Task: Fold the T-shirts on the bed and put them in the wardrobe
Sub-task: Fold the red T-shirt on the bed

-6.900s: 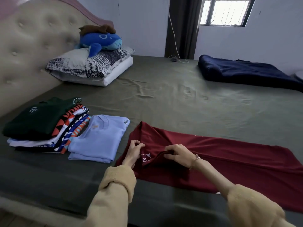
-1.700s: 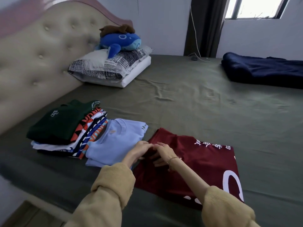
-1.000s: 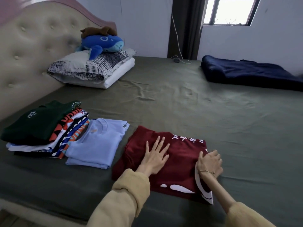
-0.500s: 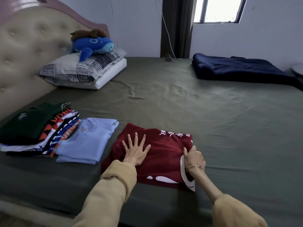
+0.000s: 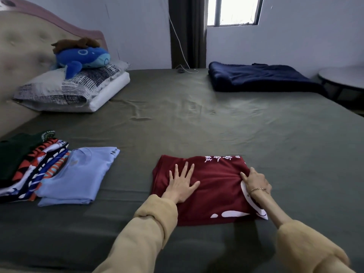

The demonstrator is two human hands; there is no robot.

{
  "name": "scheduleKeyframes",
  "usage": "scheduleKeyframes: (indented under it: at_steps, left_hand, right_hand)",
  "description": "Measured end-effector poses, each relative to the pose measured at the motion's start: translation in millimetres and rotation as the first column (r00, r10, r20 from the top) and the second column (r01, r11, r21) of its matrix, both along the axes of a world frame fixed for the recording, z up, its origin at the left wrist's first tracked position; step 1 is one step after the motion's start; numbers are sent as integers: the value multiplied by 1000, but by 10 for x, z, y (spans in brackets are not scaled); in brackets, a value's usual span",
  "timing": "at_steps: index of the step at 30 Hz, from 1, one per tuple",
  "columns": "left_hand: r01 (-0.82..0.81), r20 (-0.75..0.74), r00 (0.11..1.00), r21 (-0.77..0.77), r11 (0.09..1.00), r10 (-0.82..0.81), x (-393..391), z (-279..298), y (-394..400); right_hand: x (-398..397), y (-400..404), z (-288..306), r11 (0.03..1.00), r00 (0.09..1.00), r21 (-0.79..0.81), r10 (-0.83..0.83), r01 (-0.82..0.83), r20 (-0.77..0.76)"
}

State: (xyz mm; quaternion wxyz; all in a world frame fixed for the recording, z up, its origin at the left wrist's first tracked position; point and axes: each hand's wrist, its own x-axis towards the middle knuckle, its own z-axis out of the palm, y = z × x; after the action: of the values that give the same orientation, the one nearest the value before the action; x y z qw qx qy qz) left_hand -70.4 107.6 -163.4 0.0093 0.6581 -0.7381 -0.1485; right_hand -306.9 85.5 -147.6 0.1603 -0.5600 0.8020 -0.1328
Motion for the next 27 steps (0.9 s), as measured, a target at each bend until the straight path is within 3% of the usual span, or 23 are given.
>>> scheduleKeyframes:
  at_steps: [8,11,16,21,25,27]
  left_hand:
    - [17,-25,1000,17,1000,-17,-491,-38,-16]
    - [28,-30,999,-8,1000,-28,-585,-60,-4]
    - [60,3,998,-98,993,-60,-414,-128,47]
    - [-11,55,998,-143,990,19,-201,-140,82]
    - [-107,-194,978,-136,985,80,-32,-146,94]
    - [-162,-284,954,-233,959,92,77,-150,88]
  right_hand:
    - [-531,113,17,995,994,8,-99,99,50]
    - [-597,148,-13,992,982,12,-127,126,141]
    - [-585,94,168,997,972,14,-73,72,222]
    - [-323,13,524,999,964,34,-38,30,264]
    - [200,36,748,998,964,8,55,-59,259]
    - [522,58,773,994,966,13,100,-106,240]
